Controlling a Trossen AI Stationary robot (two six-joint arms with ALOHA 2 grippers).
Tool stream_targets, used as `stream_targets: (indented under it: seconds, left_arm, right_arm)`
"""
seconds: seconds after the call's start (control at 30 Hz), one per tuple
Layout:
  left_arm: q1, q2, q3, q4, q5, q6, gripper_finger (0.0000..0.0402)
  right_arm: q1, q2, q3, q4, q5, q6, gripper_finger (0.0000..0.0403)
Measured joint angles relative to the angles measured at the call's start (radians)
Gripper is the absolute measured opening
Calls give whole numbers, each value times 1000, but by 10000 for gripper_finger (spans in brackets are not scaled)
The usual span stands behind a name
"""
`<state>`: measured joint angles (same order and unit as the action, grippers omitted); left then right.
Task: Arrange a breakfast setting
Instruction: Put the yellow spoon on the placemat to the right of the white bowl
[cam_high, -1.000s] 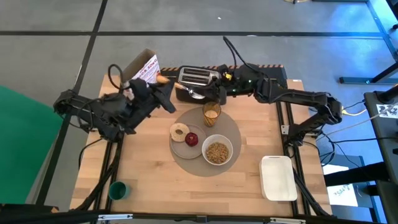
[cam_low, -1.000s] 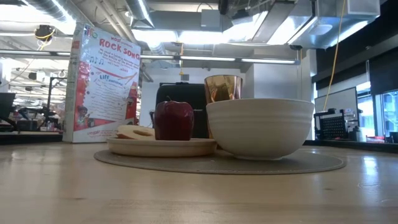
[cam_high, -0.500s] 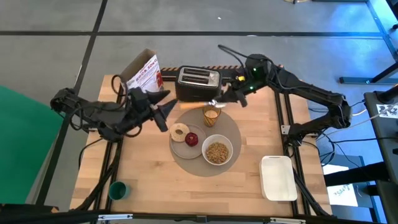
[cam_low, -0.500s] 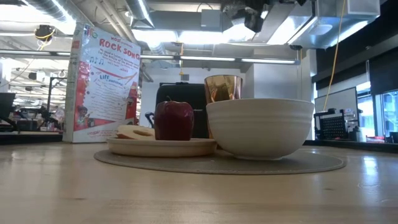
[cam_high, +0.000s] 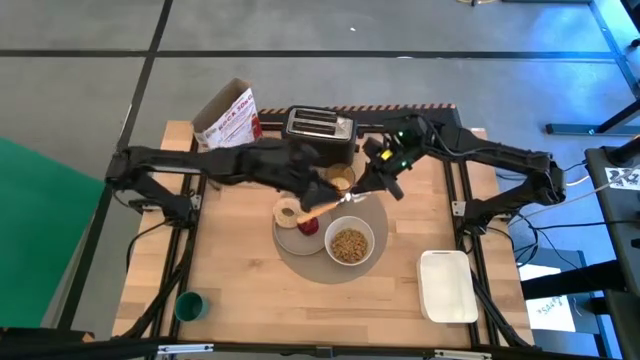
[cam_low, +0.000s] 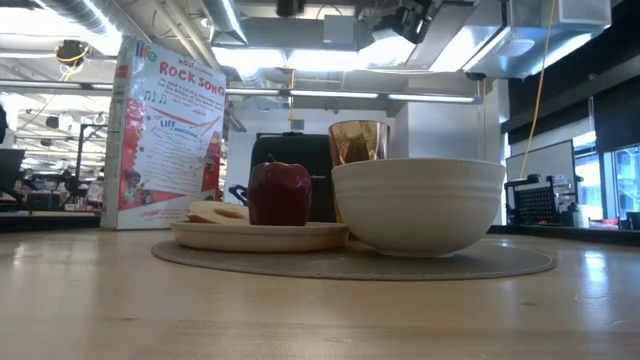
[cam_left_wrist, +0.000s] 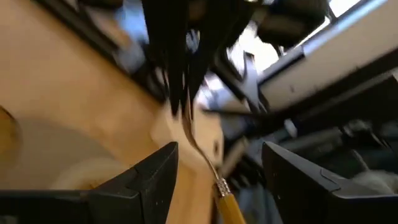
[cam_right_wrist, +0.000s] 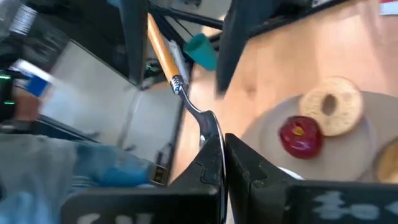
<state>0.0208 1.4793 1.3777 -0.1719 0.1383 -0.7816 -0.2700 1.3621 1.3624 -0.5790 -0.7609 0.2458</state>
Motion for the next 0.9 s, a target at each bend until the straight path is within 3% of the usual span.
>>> stream_targets:
  seconds: [0.1,0.23,0.4,0.63,0.77,0.9]
  left_arm:
    - [17,53,0,-5,131,-55,226]
    - [18,93,0,0,204,-75,214]
    - [20,92,0,-9,230,-10,161]
    - [34,92,0,-88,295,99,42]
    - [35,91,0,-124,300,165,33]
    - [53,91,0,-123,288,211,31]
  right_arm:
    - [33,0,0,-42,79,-52,0]
    - [72,0,0,-72,154,-87,0]
    - [112,-1,0,-75,236,-78,0]
    - [137,0,-1,-36,297,-62,1]
    - [146,2,-2,58,325,1,18]
    - [149,-16,0,80,480,52,72]
